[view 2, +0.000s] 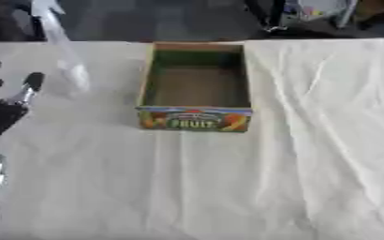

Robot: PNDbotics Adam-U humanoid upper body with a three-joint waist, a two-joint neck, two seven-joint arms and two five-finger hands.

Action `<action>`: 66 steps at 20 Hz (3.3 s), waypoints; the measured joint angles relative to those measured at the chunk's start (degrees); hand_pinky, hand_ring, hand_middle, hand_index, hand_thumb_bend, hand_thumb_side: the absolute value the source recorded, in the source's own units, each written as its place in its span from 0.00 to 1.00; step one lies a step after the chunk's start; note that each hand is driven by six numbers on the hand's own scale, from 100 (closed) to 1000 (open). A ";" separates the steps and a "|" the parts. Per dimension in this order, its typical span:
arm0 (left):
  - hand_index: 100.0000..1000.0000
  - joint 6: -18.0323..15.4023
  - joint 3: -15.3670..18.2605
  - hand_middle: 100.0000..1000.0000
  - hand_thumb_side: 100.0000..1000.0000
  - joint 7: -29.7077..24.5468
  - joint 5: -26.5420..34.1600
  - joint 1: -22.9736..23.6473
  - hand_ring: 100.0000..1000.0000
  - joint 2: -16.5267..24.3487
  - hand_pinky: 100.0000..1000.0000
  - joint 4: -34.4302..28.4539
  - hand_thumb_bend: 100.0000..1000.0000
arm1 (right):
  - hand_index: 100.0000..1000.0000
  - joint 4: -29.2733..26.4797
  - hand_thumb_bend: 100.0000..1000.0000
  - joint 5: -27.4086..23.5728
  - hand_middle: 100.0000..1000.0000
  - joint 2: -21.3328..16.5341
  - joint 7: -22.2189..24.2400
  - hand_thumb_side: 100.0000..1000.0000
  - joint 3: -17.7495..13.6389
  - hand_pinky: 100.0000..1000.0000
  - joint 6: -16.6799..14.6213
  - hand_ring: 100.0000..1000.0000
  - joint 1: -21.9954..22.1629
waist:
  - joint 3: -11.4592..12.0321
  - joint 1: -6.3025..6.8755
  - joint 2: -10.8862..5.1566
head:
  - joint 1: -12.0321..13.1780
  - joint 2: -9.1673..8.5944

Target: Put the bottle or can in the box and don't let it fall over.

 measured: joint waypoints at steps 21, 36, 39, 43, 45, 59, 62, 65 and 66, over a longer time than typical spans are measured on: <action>0.88 5.35 0.65 0.62 0.23 8.00 4.15 -6.31 0.84 7.92 0.77 7.02 0.75 | 1.00 0.00 0.00 0.39 1.00 0.00 0.23 0.41 0.25 0.77 0.18 1.00 0.06 | -0.77 0.30 0.00 | -1.76 -0.09; 0.88 -0.13 -2.23 0.62 0.22 10.03 14.50 -18.86 0.79 18.65 0.77 30.70 0.76 | 1.00 0.00 0.00 0.54 1.00 0.00 0.90 0.41 0.73 0.77 0.42 1.00 0.11 | -2.38 0.60 -0.03 | -2.73 -1.01; 0.88 -1.37 -3.19 0.62 0.22 9.01 15.54 -20.75 0.79 19.55 0.77 32.74 0.76 | 1.00 0.00 0.00 0.54 1.00 0.00 1.02 0.41 0.77 0.77 0.54 1.00 0.09 | -2.61 0.61 -0.03 | -2.81 -1.07; 0.88 -2.12 -4.62 0.62 0.22 7.62 16.29 -22.88 0.79 20.37 0.77 34.48 0.76 | 1.00 0.00 0.00 0.54 1.00 0.00 1.19 0.41 1.07 0.77 0.66 1.00 0.08 | -2.94 0.63 -0.03 | -2.92 -1.08; 0.88 -2.12 -5.24 0.62 0.22 7.05 16.39 -23.99 0.79 20.59 0.77 35.39 0.76 | 1.00 0.00 0.00 0.54 1.00 0.00 1.30 0.41 1.10 0.77 0.77 1.00 0.05 | -3.18 0.64 -0.03 | -2.92 -1.08; 0.88 -1.25 -8.34 0.61 0.20 5.68 17.61 -30.86 0.79 22.19 0.77 41.47 0.75 | 1.00 0.00 0.00 0.54 1.00 0.00 2.23 0.41 1.78 0.77 1.24 1.00 -0.09 | -4.39 0.76 -0.03 | -2.65 -1.53; 0.88 -1.01 -8.72 0.61 0.20 5.26 17.93 -31.50 0.79 22.55 0.77 42.52 0.75 | 1.00 0.00 0.00 0.54 1.00 0.00 2.34 0.41 1.79 0.77 1.34 1.00 -0.19 | -4.60 0.83 -0.02 | -2.65 -1.55; 0.88 -0.71 -8.89 0.61 0.20 4.93 18.48 -31.82 0.79 22.81 0.78 43.39 0.76 | 1.00 0.00 0.00 0.54 1.00 0.00 2.40 0.41 1.80 0.77 1.37 1.00 -0.19 | -4.63 0.82 -0.02 | -2.65 -1.58; 0.88 -0.60 -8.89 0.61 0.20 4.76 18.72 -31.91 0.79 22.82 0.78 43.60 0.76 | 1.00 0.00 0.00 0.54 1.00 0.00 2.41 0.41 1.80 0.77 1.36 1.00 -0.19 | -4.64 0.82 -0.02 | -2.65 -1.58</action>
